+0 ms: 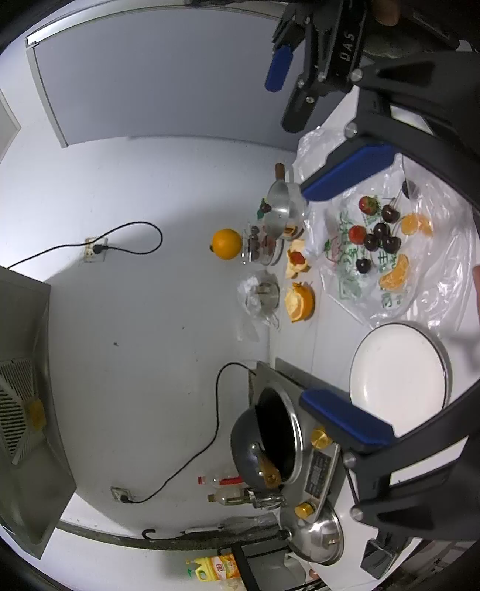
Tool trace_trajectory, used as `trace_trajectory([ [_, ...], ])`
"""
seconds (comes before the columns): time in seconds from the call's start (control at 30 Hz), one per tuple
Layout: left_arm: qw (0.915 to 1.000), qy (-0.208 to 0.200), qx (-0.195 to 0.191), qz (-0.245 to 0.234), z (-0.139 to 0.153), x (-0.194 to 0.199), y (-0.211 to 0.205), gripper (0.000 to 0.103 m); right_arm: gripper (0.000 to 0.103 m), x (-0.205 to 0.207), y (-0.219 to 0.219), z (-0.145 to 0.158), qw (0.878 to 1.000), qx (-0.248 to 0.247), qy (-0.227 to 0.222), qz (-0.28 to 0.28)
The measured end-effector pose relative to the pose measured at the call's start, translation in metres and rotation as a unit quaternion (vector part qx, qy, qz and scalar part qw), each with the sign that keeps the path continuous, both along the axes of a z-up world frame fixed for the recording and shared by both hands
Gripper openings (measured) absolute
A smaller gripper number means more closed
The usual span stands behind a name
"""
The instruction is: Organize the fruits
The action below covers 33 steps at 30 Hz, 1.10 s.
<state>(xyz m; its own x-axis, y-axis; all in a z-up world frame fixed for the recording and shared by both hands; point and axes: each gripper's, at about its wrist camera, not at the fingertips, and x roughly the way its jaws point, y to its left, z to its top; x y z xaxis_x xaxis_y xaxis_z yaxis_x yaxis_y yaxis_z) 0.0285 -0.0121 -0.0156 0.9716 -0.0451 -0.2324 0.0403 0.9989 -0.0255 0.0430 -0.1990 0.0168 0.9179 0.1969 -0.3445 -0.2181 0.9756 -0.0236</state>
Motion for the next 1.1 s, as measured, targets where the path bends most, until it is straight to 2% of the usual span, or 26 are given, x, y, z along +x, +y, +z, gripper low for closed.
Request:
trace_trajectory([
  [1.1, 0.9998, 0.013, -0.007, -0.011, -0.004, 0.017, -0.003, 0.102, 0.089, 0.010, 0.000, -0.001, 1.000, -0.009, 0.006, 0.002],
])
